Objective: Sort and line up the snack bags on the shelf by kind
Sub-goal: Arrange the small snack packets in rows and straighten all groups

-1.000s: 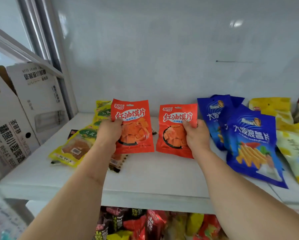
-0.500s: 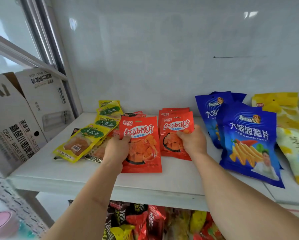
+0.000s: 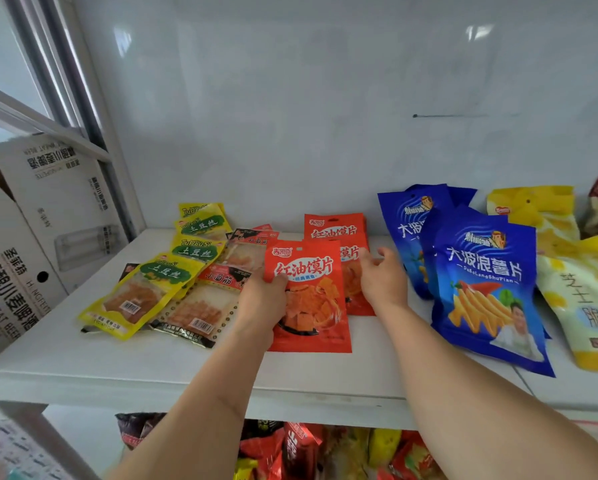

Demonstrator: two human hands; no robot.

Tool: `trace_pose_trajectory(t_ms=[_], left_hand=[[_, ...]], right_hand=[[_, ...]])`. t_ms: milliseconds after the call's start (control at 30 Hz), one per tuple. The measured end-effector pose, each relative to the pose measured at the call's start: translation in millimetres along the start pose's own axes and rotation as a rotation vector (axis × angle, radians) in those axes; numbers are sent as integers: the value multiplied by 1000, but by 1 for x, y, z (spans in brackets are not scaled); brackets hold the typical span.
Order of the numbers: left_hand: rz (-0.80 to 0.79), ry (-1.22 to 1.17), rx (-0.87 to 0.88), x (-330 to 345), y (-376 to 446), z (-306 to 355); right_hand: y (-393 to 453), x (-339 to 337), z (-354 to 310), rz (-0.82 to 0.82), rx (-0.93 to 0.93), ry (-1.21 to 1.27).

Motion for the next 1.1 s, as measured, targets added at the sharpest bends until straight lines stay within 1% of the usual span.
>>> trace_pose_trajectory(t_ms=[133,367,600,733,833,967,1100], left_hand=[[-11,34,38,22,-2,3],[21,123,52,55,2,4],[35,218,92,70,6,6],[23,242,95,66,8,8],[43,317,110,57,2,8],[107,440,202,38,-3,4],[182,623,315,13,-3,-2]], right_hand=[[-8,-7,7,-14,-6,-5],[-24,-6,14,-84,-112,-162],[-20,-4,19,-71,-131,-247],[-21,-3,17,-60,-143,-289],[-23,-4,16,-51,-146,-287],[-28,-7,8,20,-212,-332],[-38,-5,-10,89,-346,-457]])
Point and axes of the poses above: each hand's wrist, its own y-axis towards the middle knuckle, its own x-axis out of the palm, z = x × y, the point moved 1 cm from there along y, towards the middle knuckle, and after that the axes turned 7 degrees about -x, right-handed, at the moved point
